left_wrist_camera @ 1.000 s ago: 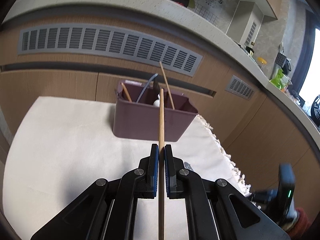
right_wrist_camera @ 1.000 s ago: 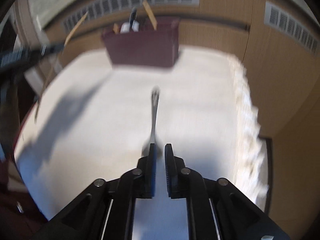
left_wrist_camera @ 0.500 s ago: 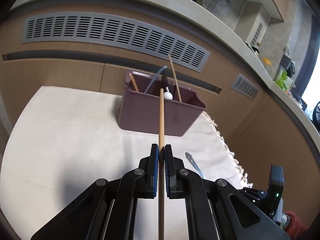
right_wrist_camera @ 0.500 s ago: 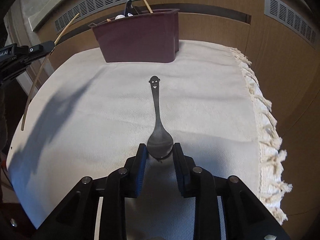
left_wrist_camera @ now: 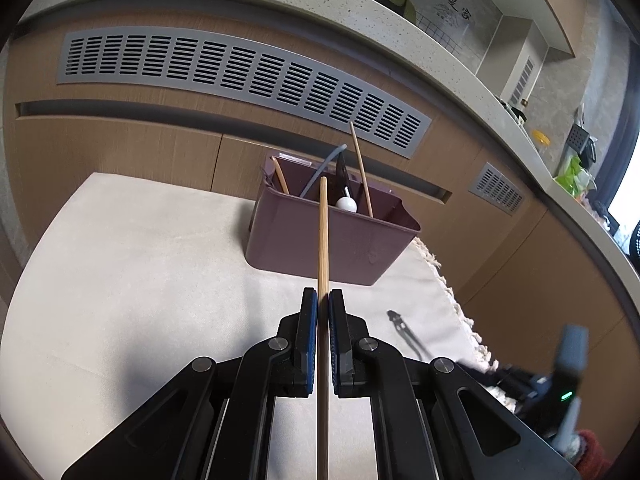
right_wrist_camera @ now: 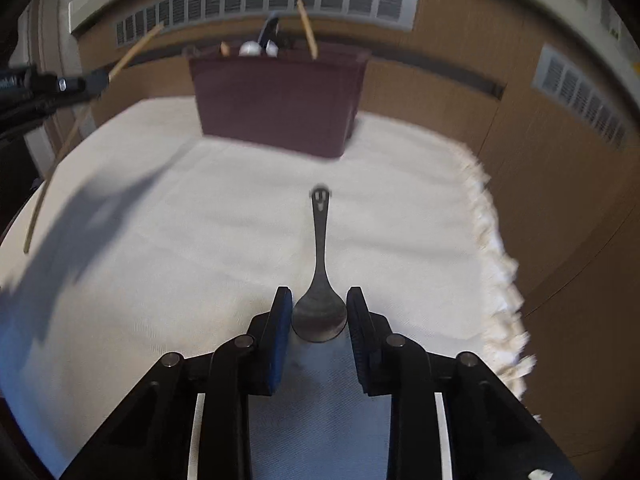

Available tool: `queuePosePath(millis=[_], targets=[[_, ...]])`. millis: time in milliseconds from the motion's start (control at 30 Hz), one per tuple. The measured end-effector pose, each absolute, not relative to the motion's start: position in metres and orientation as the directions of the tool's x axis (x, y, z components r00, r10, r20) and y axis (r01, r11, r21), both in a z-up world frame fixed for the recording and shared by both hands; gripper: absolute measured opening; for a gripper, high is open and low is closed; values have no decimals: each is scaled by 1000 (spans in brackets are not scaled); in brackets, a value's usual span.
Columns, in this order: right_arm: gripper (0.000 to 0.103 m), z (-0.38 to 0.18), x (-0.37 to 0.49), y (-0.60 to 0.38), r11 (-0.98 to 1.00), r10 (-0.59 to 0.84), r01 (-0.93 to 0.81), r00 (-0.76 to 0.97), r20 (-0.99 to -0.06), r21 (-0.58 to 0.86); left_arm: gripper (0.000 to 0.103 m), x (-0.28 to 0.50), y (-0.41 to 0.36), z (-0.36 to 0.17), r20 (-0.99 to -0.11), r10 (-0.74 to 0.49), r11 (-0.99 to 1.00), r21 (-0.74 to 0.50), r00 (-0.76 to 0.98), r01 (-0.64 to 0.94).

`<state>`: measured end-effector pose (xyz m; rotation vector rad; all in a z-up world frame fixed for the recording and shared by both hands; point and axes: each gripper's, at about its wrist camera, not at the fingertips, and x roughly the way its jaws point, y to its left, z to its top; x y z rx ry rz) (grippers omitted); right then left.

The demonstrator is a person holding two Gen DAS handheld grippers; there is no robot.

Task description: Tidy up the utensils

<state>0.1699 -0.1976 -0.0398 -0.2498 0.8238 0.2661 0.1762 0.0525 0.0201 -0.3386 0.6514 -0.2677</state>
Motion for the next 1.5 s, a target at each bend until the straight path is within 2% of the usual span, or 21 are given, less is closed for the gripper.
queuePosePath(millis=[233, 433, 567, 700, 767, 833, 1000, 1233, 1500], targets=[[25, 38, 173, -204, 954, 180, -285, 797, -576, -96, 6, 173, 50, 27, -529, -334, 916, -377, 780, 137], [24, 69, 191, -206, 956, 252, -295, 795, -552, 11, 6, 170, 52, 43, -469, -318, 918, -369, 824, 144], [24, 93, 198, -205, 949, 293, -311, 813, -503, 50, 6, 174, 48, 87, -318, -315, 919, -336, 894, 205], [24, 142, 212, -201, 938, 338, -341, 852, -399, 67, 6, 192, 40, 138, -65, -300, 923, -272, 952, 273], [24, 166, 226, -200, 929, 367, -359, 860, -355, 90, 6, 207, 38, 145, 18, -293, 918, -276, 956, 286], [24, 180, 245, -199, 919, 393, -377, 855, -338, 114, 6, 227, 38, 144, 59, -275, 914, -295, 960, 280], [24, 179, 290, -192, 906, 422, -404, 832, -360, 129, 6, 285, 40, 116, 58, -183, 914, -358, 981, 192], [24, 142, 331, -189, 891, 449, -426, 786, -425, 154, 6, 319, 26, 66, 17, -76, 947, -311, 997, 78], [24, 104, 350, -185, 864, 499, -449, 703, -506, 228, 6, 325, 25, 33, -87, -74, 954, -298, 993, 45]])
